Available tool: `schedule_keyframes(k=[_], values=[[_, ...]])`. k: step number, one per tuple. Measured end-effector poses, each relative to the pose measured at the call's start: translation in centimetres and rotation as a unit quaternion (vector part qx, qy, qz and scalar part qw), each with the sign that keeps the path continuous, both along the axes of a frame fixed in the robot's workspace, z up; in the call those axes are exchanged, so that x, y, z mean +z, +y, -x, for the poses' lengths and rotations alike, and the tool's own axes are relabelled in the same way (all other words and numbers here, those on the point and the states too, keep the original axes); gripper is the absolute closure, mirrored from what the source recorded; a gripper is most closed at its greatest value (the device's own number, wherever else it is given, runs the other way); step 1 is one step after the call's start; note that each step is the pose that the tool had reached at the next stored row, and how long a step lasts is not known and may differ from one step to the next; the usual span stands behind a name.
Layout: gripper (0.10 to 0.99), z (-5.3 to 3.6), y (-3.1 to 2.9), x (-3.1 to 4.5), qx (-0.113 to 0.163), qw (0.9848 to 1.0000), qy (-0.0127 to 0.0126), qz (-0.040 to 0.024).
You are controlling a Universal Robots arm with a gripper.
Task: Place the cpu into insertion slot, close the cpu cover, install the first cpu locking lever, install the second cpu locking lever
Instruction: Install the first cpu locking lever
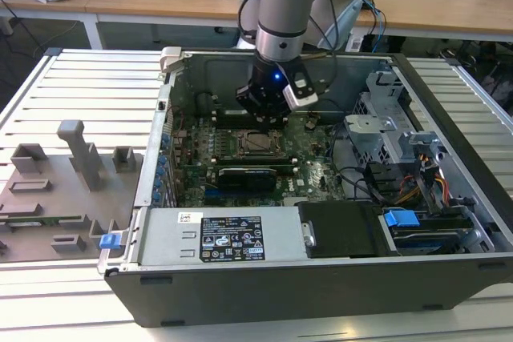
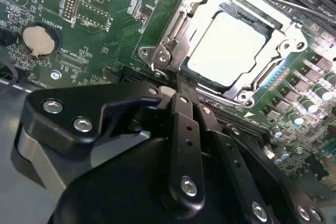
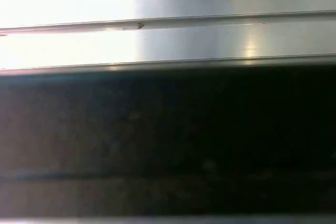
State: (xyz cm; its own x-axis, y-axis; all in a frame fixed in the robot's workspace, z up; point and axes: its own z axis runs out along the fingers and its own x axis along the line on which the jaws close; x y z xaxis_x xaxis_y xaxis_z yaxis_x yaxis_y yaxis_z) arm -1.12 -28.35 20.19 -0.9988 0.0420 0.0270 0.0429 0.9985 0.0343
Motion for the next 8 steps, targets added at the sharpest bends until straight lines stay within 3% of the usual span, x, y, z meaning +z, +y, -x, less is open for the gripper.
schedule_keyframes(k=[6, 8], values=[[0.980, -0.16, 0.35, 0.02, 0.003, 1.0000, -0.0002, -0.0003], [0.980, -0.17, 0.36, 0.34, 0.003, 1.0000, -0.0002, 0.0005]])
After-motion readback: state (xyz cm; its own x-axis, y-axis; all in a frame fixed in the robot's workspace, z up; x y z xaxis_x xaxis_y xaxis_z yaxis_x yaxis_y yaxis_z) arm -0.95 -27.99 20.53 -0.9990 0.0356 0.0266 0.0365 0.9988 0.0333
